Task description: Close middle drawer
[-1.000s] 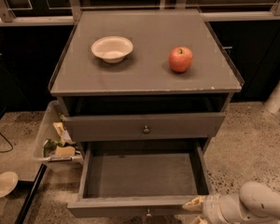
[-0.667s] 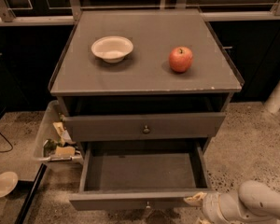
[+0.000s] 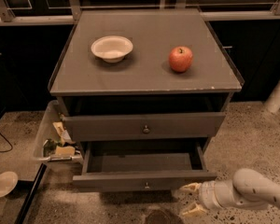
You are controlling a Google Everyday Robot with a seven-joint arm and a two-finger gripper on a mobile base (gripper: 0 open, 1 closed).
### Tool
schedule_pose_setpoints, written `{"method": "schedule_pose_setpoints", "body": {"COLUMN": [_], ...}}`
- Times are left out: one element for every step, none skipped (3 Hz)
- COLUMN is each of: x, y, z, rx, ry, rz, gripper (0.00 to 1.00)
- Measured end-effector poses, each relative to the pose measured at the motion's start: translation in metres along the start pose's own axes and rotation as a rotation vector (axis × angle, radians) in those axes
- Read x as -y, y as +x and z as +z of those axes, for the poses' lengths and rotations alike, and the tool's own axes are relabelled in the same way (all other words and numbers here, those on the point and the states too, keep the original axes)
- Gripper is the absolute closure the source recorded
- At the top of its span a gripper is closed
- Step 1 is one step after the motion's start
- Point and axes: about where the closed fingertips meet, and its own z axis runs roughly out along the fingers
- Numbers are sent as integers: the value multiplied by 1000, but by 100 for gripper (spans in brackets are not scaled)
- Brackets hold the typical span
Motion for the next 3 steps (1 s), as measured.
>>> {"method": "schedule_pose_setpoints", "body": {"x": [37,79,80], "y": [-3,4,4], "z": [7,15,15], "rx": [-10,-42,-44], "ry": [-1,7,7], "rz": [-25,-23,-22], "gripper": [64,87,100]}}
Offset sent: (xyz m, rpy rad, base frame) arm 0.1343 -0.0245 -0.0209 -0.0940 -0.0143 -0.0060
